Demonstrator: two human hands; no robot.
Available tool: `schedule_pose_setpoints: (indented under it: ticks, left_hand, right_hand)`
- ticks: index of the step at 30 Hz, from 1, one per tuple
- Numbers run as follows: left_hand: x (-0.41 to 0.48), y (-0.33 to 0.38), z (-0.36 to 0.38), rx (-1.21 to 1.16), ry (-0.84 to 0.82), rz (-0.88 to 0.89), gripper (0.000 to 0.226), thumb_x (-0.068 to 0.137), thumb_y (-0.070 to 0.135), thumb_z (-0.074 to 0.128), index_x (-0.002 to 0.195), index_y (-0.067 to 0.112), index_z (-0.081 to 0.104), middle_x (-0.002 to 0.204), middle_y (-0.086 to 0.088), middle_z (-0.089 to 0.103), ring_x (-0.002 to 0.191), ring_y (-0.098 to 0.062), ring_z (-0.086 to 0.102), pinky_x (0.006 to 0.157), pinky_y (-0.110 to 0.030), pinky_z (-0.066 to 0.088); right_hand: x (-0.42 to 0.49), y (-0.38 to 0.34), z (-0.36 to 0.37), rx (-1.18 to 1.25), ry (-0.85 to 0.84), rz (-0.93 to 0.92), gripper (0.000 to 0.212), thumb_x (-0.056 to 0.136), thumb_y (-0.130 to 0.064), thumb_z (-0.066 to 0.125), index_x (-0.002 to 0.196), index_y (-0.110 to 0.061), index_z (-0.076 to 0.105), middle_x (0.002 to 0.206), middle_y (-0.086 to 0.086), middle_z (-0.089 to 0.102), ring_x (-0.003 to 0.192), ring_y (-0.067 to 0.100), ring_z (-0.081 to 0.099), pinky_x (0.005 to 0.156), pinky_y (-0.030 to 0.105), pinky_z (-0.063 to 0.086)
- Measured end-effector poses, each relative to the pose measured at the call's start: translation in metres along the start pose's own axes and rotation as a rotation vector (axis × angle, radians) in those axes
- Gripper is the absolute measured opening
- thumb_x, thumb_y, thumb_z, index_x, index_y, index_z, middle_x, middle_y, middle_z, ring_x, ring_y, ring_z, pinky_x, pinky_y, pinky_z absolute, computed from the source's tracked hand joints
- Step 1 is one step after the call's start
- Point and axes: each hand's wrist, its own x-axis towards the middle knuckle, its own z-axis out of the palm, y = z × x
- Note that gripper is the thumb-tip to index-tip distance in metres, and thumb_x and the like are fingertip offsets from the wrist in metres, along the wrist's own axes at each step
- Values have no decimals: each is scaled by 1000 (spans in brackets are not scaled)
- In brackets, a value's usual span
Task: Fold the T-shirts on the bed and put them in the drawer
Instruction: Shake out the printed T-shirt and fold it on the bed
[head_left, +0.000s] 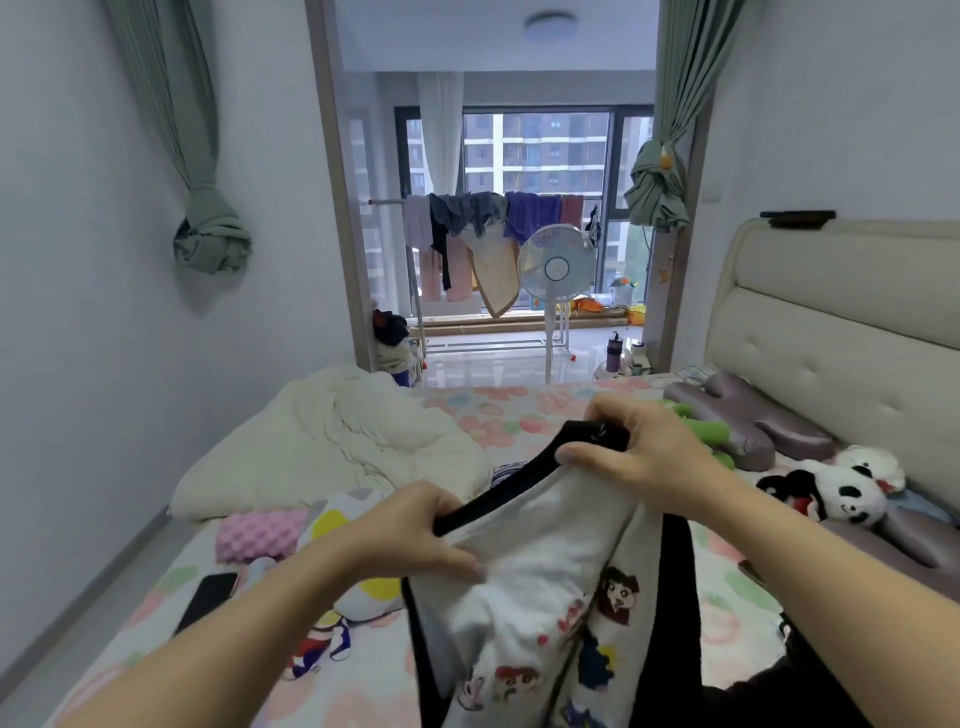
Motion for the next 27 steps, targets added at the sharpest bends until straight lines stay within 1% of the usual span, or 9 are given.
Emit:
schedule_pose_setpoints:
  ticks: [5,8,10,12,14,17,20,24,27]
  left_hand:
    - [-13,-12,-29,443,224,-41,35,60,42,66,52,24,37,56,5,41,60,-14,40,58,-27,29]
    - [-13,-9,-36,411,449,65,36,72,10,64,59,27,35,81,0,42,85,-18,39,71,-28,31]
    - [-12,-10,-39,344,550,63,35,73,-4,55,68,26,40,83,-7,44,83,-23,39,64,-28,26]
    - [-11,-17,-40,385,555,-44,30,76,-5,49,94,20,46,71,-7,46,74,-27,41,58,-31,22]
    - [-11,-25,-39,502,566,-224,42,81,-2,46,119,12,38,71,-11,52,72,-33,48,58,-33,29]
    - [-10,-36,-42,666,609,-409,21,85,4,45,105,-1,48,97,-25,60,89,-40,56,63,-33,32]
    - [-9,-46,-51,456,650,-460,14,85,5,45,91,-3,55,96,-28,60,90,-38,55,64,-32,32]
    - [-14,-51,-56,-35,584,-401,22,87,0,38,85,-8,58,76,-16,52,71,-23,47,65,-30,33]
    - [-16,-52,-54,112,502,-404,22,89,0,37,71,2,49,81,-15,53,77,-25,49,64,-29,31]
  right_hand:
    - [-9,22,-10,-102,-96,-5,28,81,-28,69,68,-30,45,59,-8,49,58,5,45,56,23,33]
    - [-12,26,-9,-56,-167,45,23,83,-24,68,81,-31,46,78,-4,62,81,18,60,75,33,47]
    - [-13,26,-11,-21,-224,81,25,83,-21,67,94,-34,48,90,1,67,93,21,63,85,39,50]
    - [-13,27,-13,-111,-231,95,27,83,-20,67,101,-34,52,89,-2,67,89,20,62,80,35,49]
    - [-10,28,-14,-259,-178,107,30,83,-14,65,109,-27,58,85,-8,62,84,18,58,71,29,45]
    - [-6,30,-15,-426,-78,142,32,80,-5,57,110,-14,63,102,6,65,97,26,57,81,31,44]
    - [-6,34,-13,-474,37,187,25,84,-5,51,105,-7,65,104,16,66,99,33,57,79,34,41]
    - [-12,48,-5,-330,171,350,23,89,-4,41,105,-8,57,94,21,63,76,28,47,61,32,26]
    - [-16,60,-2,-292,142,366,26,89,-1,40,108,-9,56,100,21,63,83,30,51,63,33,26]
